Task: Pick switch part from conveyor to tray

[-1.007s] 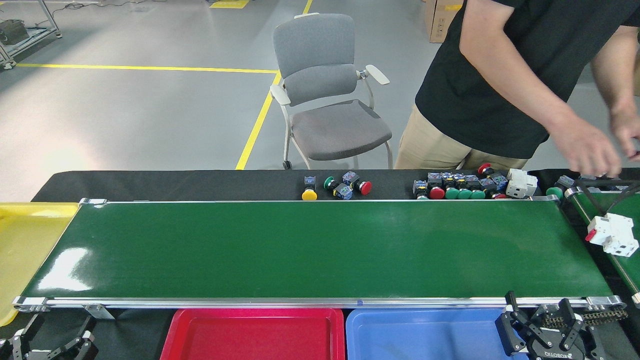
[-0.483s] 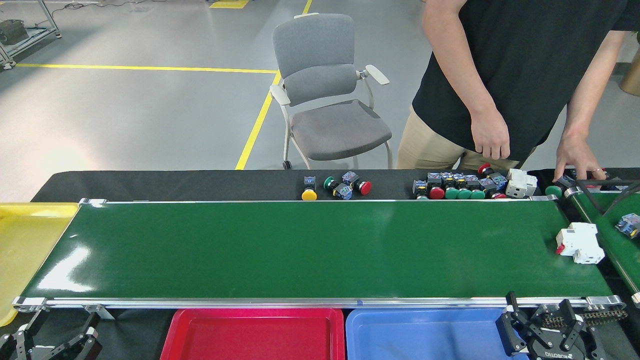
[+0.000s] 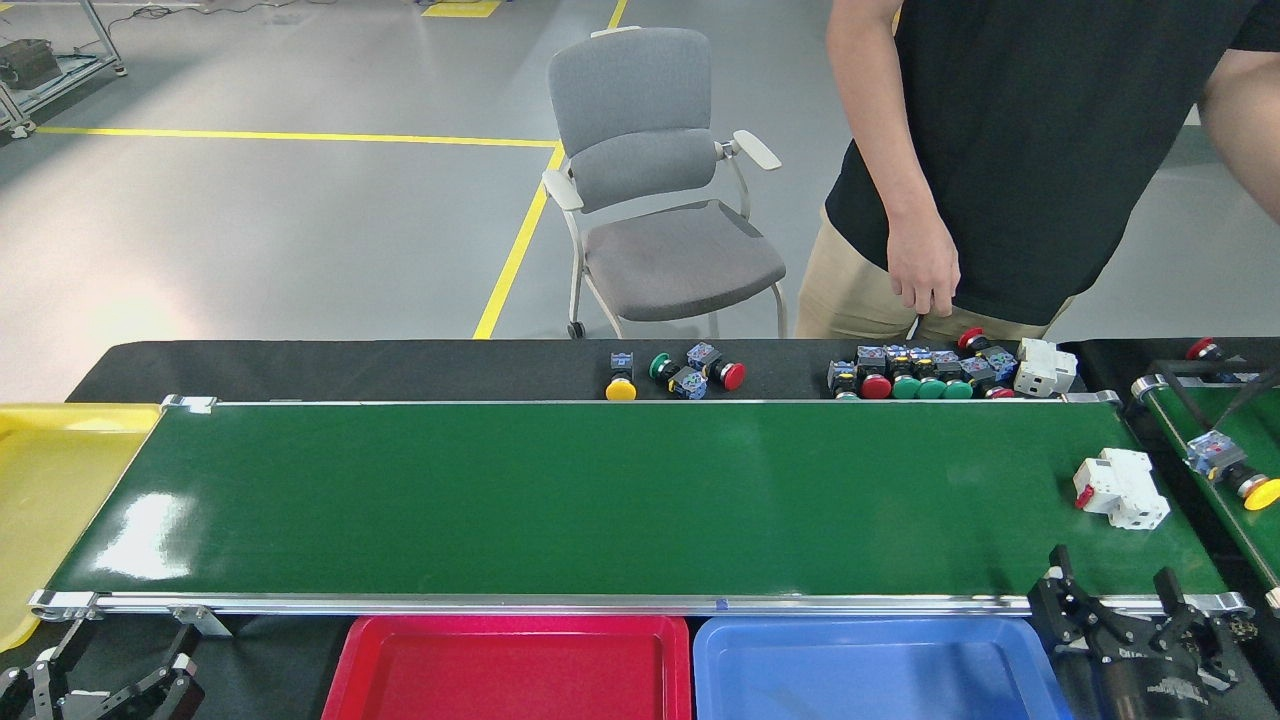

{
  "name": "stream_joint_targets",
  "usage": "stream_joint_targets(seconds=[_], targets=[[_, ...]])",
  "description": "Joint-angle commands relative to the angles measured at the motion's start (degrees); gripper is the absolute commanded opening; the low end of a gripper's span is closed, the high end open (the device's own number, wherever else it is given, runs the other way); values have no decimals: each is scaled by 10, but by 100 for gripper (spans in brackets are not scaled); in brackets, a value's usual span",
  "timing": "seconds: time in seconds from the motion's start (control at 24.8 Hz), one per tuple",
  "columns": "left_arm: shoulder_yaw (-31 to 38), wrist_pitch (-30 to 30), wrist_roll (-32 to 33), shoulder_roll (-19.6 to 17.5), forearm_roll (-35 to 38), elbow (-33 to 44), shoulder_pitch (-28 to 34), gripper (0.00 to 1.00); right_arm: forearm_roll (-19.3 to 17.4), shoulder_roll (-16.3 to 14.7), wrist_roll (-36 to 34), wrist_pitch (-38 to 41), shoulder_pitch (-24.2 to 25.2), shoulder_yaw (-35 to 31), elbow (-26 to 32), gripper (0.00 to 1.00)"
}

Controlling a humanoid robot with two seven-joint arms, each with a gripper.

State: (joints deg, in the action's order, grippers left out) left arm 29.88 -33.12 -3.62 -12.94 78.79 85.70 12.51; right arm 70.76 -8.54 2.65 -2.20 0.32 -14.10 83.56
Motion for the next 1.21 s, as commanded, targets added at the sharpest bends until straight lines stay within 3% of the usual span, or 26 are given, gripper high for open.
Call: stream_joint_targets(seconds=[0.0, 0.32, 0.85, 0.93, 1.01, 1.05, 1.09, 1.17], targets=[[1, 1, -5, -2, -3, 7, -6, 100, 0, -14, 2, -10, -30, -3, -25, 99], [-1, 0, -5, -1, -2, 6, -6, 100, 6, -24, 2, -16, -86, 24, -107, 99], [-7, 0, -5, -1, -1, 6, -7, 100, 5, -12, -2, -79, -145, 116, -154, 97], [-7, 0, -5, -2, -1, 6, -8, 100, 5, -10, -2, -79, -148, 120, -158, 89], [-9, 0, -5, -2, -1, 6, -8, 100, 5, -3, -3, -78, -151, 122, -167, 59], [-9, 0, -5, -2, -1, 6, -9, 100, 3, -3, -2, -76, -154, 123, -168, 36], [-9, 0, -5, -2, -1, 6, -9, 100, 3, -4, -1, -74, -156, 123, -169, 28], [-9, 0, -4, -2, -1, 6, -9, 100, 2, -6, 0, -71, -156, 124, -169, 24]])
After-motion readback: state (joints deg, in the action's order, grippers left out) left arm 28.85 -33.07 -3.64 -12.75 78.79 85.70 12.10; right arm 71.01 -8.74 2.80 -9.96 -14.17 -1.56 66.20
